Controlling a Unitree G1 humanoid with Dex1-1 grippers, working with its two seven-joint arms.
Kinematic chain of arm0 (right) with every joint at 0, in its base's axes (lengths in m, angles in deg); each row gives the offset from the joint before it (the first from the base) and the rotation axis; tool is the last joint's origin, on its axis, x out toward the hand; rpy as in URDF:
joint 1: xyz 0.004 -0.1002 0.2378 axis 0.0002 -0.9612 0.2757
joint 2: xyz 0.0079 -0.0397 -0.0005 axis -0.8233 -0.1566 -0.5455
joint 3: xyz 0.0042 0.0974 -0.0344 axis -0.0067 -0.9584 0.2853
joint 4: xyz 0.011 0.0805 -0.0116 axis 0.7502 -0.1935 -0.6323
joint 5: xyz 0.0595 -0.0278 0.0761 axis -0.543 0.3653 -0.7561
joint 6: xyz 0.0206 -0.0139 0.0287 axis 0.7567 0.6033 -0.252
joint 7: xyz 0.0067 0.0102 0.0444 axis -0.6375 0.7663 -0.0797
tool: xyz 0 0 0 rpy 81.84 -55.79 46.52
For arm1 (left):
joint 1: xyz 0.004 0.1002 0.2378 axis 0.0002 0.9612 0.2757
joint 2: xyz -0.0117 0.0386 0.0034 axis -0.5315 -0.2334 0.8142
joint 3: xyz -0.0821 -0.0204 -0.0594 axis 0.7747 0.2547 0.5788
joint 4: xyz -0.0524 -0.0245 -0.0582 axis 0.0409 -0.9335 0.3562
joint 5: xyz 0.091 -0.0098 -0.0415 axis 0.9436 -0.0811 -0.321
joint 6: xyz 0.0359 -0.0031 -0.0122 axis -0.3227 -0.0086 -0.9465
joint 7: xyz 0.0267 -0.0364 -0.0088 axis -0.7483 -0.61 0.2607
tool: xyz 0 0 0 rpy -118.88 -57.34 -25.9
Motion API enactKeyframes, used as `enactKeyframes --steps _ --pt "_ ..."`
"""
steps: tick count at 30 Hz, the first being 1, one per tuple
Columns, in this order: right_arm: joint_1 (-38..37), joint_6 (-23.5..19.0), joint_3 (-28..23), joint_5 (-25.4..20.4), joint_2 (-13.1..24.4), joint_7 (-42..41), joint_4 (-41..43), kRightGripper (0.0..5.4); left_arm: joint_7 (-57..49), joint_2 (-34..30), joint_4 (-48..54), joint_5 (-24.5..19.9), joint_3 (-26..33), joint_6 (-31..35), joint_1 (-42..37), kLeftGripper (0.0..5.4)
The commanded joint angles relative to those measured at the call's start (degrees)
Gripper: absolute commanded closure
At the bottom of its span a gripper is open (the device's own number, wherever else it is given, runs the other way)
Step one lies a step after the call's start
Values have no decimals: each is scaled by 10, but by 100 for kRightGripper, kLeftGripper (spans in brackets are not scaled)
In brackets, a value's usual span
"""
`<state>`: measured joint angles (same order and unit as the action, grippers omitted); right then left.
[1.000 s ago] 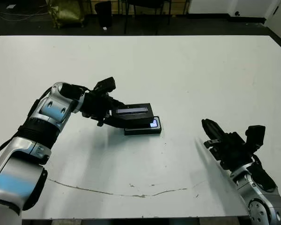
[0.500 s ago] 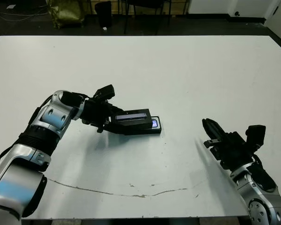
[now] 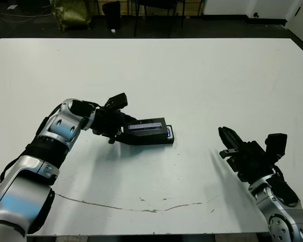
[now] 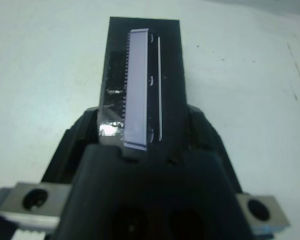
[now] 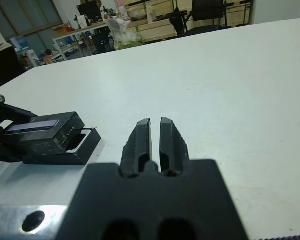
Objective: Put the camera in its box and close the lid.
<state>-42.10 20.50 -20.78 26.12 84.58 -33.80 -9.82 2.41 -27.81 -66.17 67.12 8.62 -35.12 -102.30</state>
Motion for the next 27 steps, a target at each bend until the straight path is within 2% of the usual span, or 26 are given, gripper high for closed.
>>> enactKeyframes --steps 1,4,9,13,24,27 --pt "-5 2 -5 4 3 -3 -10 540 -3 9 -20 20 -15 9 -10 282" --pt "-7 -13 -6 -2 1 5 1 540 -4 20 -34 26 -19 6 -19 282" --pt "-6 28 -8 0 -1 -25 -33 540 -5 29 -46 35 -24 -3 -25 282" --pt "-4 1 -8 -2 2 -8 -15 540 -7 31 -51 41 -26 -11 -25 282" --pt "1 33 -12 -8 0 -37 -48 540 -3 31 -56 50 -29 -23 -24 282" --pt "0 23 -12 -10 2 -31 -39 540 -3 34 -60 50 -30 -21 -26 282"
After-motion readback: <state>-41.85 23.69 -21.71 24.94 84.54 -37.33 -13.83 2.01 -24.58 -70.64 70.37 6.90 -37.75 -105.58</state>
